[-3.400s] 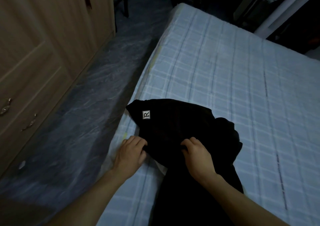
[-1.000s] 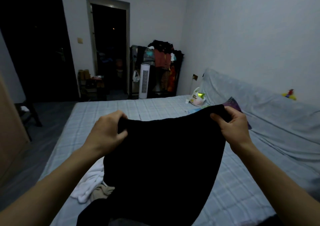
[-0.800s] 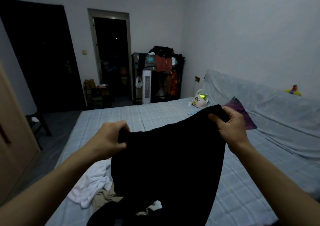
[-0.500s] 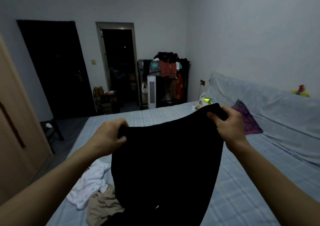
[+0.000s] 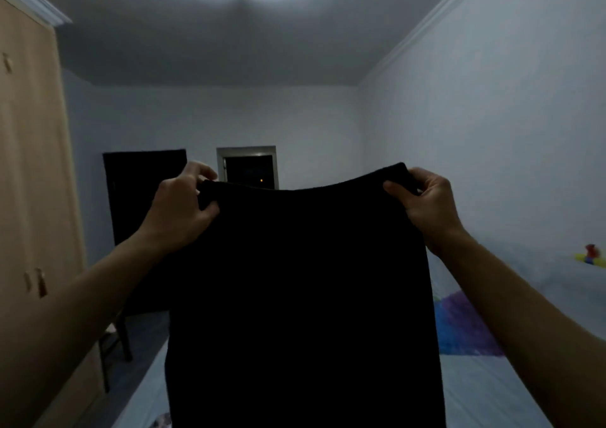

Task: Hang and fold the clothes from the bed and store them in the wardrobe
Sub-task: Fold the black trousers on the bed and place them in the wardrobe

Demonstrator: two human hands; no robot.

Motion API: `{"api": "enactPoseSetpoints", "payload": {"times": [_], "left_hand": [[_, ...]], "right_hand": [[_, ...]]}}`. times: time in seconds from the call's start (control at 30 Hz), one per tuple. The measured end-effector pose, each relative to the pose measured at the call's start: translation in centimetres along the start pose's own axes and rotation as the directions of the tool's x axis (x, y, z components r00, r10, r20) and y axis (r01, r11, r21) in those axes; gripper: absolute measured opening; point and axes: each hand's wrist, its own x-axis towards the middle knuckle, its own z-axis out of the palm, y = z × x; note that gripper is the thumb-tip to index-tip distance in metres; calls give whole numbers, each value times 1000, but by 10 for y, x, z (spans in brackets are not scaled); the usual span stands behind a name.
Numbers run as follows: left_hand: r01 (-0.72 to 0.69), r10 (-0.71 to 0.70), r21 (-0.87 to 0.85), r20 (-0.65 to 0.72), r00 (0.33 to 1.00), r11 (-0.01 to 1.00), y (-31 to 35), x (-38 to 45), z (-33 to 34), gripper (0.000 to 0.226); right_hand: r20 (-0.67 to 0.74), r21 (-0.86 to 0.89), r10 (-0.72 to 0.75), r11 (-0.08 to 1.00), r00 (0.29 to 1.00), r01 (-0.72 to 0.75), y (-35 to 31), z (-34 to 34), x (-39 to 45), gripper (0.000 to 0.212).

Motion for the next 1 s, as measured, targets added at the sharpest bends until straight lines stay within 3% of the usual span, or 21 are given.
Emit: {"api": "enactPoseSetpoints", "payload": {"times": [0.2,0.53,1.0], "left_hand": [[-70,68,-42,-57,996,997,1,10,-25,27],[-48,37,-119,-95,995,992,2,-12,12,23],[-5,4,-125,-14,1000,992,-21,-14,86,26]], "right_hand": [[45,-6,-28,1000,999,29,-22,3,16,10],[90,-4,29,1000,996,-28,-4,-17,17,9],[94,32,114,993,989,-118,90,-26,25,12]]}}
